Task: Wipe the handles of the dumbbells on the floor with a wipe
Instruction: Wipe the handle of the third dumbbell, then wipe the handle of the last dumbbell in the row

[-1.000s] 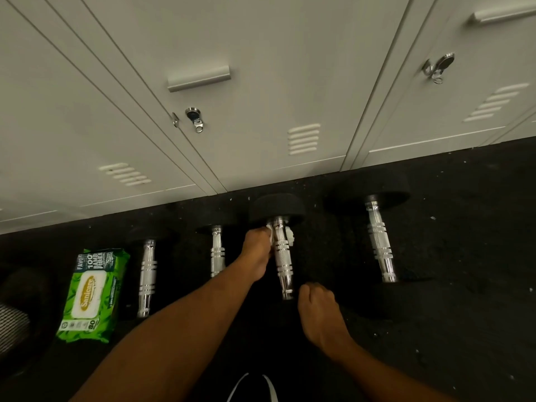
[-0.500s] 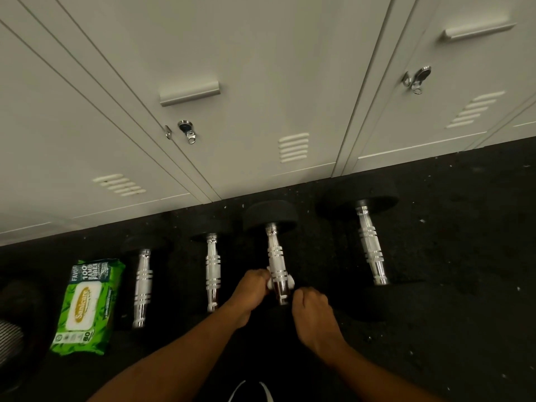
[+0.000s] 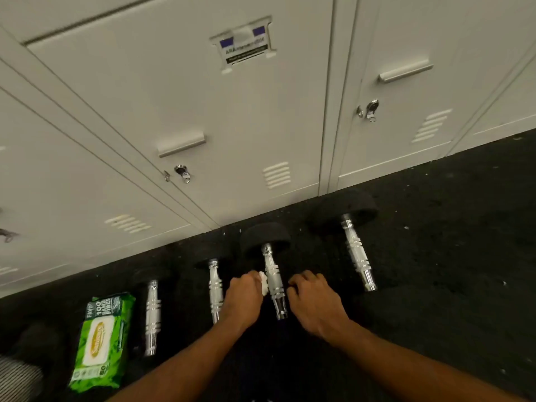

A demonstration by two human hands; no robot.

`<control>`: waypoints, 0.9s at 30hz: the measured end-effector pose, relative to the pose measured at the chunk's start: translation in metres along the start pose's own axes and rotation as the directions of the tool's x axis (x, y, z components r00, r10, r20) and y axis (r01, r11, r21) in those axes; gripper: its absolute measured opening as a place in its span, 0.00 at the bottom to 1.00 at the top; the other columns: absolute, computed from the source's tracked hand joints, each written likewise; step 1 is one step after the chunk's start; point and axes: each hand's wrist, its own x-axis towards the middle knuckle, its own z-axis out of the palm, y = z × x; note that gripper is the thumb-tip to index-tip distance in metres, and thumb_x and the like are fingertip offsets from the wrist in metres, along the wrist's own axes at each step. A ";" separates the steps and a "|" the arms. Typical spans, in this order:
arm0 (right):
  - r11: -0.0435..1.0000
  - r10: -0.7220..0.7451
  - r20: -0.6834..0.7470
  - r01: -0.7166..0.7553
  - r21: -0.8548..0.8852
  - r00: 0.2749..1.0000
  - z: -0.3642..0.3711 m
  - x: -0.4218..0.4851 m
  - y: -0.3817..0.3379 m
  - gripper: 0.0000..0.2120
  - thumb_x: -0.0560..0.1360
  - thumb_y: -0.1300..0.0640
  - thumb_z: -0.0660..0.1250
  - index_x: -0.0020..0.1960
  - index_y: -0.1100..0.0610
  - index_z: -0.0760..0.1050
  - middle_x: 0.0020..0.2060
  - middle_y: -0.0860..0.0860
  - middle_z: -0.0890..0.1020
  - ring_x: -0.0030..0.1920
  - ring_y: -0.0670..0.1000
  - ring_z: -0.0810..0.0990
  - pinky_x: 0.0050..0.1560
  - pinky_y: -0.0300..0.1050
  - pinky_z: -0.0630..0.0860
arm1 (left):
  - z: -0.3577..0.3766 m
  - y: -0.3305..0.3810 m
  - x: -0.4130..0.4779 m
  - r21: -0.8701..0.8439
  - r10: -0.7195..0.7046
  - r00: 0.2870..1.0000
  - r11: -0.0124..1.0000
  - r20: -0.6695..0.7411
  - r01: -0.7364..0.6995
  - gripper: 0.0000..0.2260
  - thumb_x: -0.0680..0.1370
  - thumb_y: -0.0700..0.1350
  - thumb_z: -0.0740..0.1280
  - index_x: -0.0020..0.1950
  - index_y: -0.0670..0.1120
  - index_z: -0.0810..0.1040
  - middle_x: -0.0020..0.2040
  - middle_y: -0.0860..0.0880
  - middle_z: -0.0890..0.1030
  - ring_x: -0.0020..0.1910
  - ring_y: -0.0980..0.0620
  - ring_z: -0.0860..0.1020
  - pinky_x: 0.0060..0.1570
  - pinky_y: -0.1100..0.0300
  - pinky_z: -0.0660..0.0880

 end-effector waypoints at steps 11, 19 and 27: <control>0.998 0.059 -0.120 -0.060 -0.005 0.991 -0.094 -0.031 0.045 0.21 0.78 0.44 0.52 0.66 0.51 0.71 0.65 0.52 0.73 0.65 0.54 0.70 0.69 0.53 0.65 | -0.052 0.109 -0.015 0.413 0.465 0.884 0.796 0.049 -0.442 0.13 0.82 0.42 0.59 0.67 0.47 0.69 0.52 0.47 0.80 0.47 0.51 0.80 0.45 0.58 0.75; 0.965 0.259 -0.128 -0.250 0.080 0.957 -0.116 -0.044 0.098 0.19 0.78 0.46 0.53 0.63 0.54 0.71 0.61 0.53 0.74 0.61 0.55 0.72 0.60 0.50 0.72 | -0.033 0.176 0.020 0.573 0.720 0.672 0.481 0.173 -0.663 0.23 0.82 0.44 0.59 0.77 0.46 0.59 0.75 0.44 0.65 0.75 0.47 0.63 0.75 0.53 0.57; 0.923 0.360 -0.069 -0.344 0.171 0.931 -0.081 -0.034 0.113 0.19 0.78 0.45 0.54 0.63 0.54 0.72 0.58 0.53 0.74 0.58 0.52 0.74 0.58 0.49 0.74 | 0.006 0.170 0.070 0.515 0.796 0.414 0.153 0.442 -0.844 0.27 0.81 0.41 0.61 0.78 0.44 0.55 0.77 0.43 0.61 0.77 0.47 0.58 0.75 0.54 0.54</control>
